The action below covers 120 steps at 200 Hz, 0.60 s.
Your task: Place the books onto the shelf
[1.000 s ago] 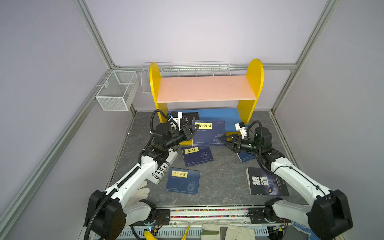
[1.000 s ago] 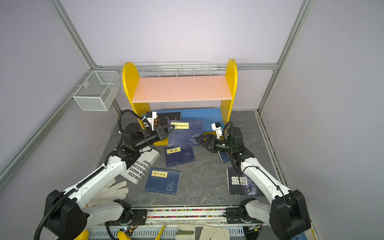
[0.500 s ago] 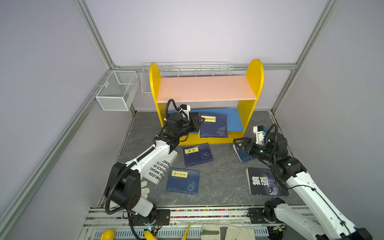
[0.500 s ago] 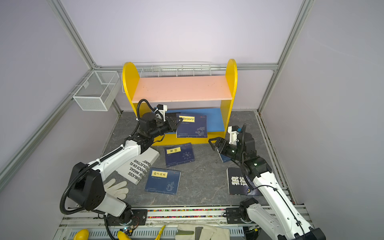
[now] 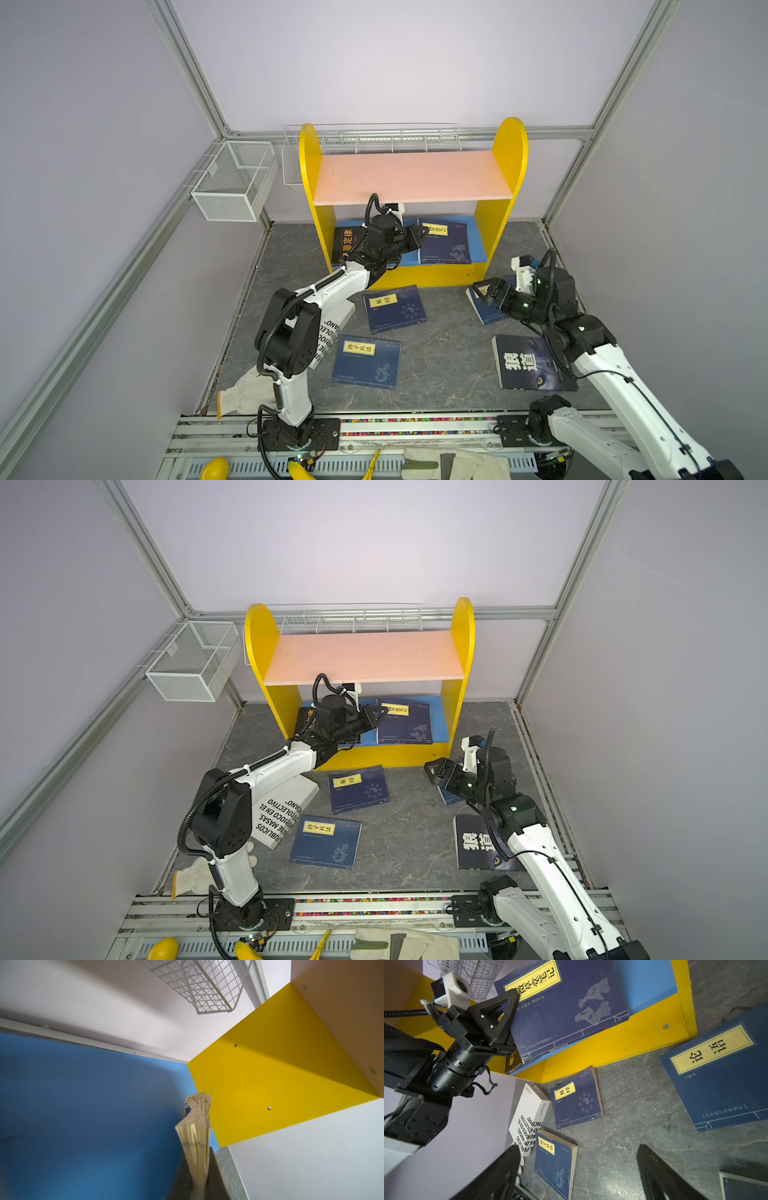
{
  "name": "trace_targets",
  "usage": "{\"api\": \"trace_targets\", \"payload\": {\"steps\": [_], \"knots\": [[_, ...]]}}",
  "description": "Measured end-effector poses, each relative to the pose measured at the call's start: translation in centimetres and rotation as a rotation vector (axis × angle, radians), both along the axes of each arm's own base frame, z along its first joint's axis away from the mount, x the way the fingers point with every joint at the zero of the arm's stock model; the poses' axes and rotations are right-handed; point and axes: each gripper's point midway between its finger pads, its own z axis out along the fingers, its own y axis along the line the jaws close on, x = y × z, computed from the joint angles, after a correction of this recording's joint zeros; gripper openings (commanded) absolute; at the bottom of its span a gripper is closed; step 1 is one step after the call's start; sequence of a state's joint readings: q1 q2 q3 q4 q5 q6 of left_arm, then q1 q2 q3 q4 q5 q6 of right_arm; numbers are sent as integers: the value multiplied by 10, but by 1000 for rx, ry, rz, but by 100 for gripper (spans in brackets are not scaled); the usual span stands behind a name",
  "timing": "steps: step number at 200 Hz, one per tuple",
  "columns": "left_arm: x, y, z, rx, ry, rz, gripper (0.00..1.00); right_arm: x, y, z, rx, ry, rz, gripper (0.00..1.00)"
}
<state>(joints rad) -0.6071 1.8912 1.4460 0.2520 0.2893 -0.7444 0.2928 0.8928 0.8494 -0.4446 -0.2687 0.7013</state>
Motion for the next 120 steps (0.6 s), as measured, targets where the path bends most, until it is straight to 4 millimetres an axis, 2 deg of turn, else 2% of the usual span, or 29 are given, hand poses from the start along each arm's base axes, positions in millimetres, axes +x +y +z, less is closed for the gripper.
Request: {"api": "trace_targets", "payload": {"steps": [46, 89, 120], "knots": [[16, -21, -2, 12, -40, -16, 0, -1, -7, -2, -17, 11, -13, 91], [19, -42, 0, 16, -69, -75, 0, 0, -14, 12, -24, -21, -32, 91], [20, -50, -19, 34, -35, -105, 0, 0, -19, 10, -36, -16, -43, 91]]}}
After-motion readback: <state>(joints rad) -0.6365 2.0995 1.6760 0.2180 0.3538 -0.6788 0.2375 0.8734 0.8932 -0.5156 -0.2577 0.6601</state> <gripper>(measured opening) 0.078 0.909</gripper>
